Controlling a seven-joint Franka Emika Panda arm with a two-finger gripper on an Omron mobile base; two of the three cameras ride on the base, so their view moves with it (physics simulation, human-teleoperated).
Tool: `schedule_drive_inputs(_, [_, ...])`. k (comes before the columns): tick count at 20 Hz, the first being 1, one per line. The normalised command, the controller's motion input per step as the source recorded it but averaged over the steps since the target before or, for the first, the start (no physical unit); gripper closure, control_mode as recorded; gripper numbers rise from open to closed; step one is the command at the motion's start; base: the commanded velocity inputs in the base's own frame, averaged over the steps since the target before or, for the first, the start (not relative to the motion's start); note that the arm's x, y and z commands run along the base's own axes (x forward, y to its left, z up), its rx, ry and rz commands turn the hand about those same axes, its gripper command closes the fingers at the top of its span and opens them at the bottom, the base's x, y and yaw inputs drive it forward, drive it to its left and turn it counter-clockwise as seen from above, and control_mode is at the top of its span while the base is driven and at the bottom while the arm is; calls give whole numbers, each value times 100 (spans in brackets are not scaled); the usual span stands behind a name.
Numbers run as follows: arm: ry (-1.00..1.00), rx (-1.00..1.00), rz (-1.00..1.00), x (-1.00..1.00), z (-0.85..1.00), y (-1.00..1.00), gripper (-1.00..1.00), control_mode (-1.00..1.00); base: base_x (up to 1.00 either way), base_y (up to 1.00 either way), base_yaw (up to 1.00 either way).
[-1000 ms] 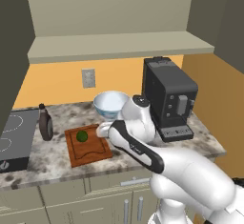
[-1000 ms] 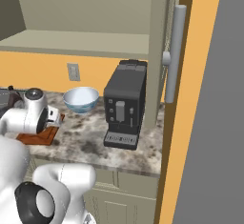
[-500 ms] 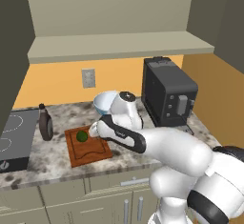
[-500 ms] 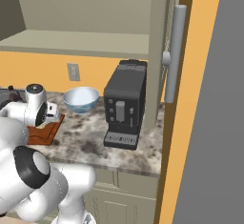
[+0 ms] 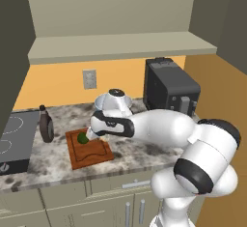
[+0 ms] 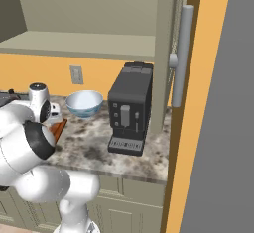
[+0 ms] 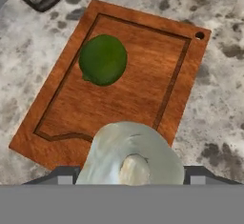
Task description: Open the cabinet. Place the bowl and condiment on the counter. Then place the lime and garlic on the cutting board.
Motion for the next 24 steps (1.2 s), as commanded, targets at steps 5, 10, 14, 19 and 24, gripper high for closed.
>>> schedule_drive_inputs(5, [0, -10, 21, 2, -29, 6, 100, -100, 0, 0, 0])
schedule_drive_inputs(10, [0, -3, 22, 22, -14, 6, 100, -100, 0, 0, 0])
schedule_drive_inputs(14, [0, -4, 21, 17, -19, 10, 100, -100, 0, 0, 0])
schedule_drive_inputs(19, [0, -7, 18, 4, -13, 20, 100, -100, 0, 0, 0])
schedule_drive_inputs(24, [0, -10, 12, 0, -22, 6, 100, -100, 0, 0, 0])
